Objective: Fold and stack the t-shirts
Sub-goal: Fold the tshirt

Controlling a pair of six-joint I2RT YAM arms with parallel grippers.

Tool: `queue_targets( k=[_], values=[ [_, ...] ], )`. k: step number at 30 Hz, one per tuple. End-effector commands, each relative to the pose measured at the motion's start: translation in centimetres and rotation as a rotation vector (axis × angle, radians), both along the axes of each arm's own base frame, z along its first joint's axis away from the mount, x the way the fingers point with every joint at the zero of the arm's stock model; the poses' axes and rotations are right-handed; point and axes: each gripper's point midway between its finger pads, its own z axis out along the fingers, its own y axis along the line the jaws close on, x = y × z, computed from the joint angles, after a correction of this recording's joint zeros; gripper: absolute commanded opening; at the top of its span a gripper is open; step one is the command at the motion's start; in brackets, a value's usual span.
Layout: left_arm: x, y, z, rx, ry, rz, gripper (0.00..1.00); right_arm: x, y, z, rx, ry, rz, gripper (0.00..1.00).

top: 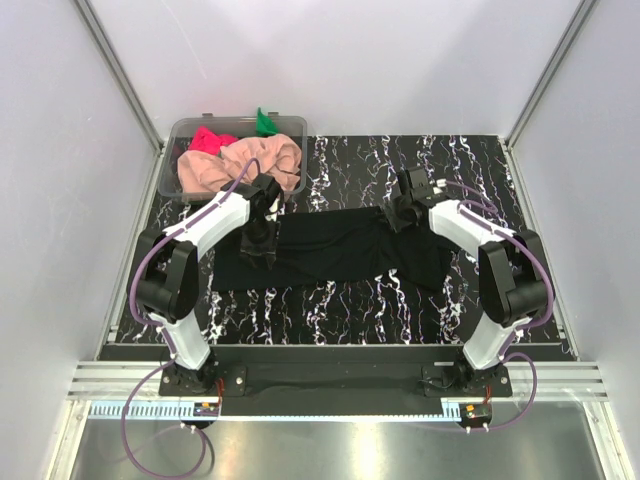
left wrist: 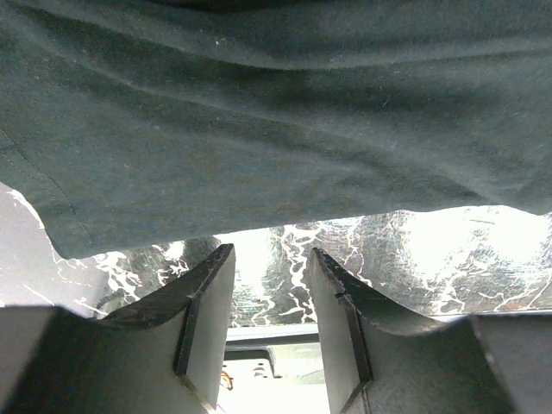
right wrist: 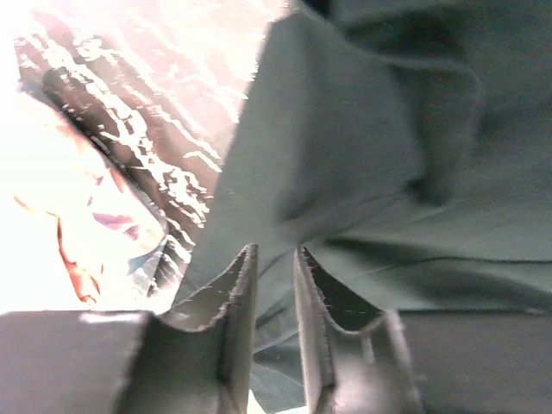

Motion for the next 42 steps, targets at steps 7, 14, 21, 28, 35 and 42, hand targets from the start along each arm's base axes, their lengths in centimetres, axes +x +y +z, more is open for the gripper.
queue_targets(
  k=[7,14,21,28,35,42],
  values=[
    [0.9,-1.1,0.7,-0.052,-0.022,-0.026,0.45,1.4,0.8,-0.5,-0.033,0.026,0.084,0.36],
    [1.0,-1.2,0.7,-0.055,-0.021,-0.026,0.45,-1.5,-2.9,3.1,-0.184,0.017,0.059,0.37],
    [1.2,-1.7,0.9,-0.071,-0.020,-0.030,0.45,-6.1,-4.5,1.5,-0.162,0.063,0.011,0.41],
    [1.0,-1.3,1.1,-0.061,-0.029,-0.030,0.45,-7.0,-4.3,-2.1,-0.139,0.145,0.035,0.43],
    [0.7,-0.9,1.0,-0.047,-0.032,-0.028,0.45,-5.4,-4.0,-3.1,-0.160,0.131,0.049,0.43],
    [0.8,-1.1,0.8,-0.049,-0.023,-0.032,0.45,-4.7,-3.8,-2.2,-0.155,0.102,0.057,0.43]
  ],
)
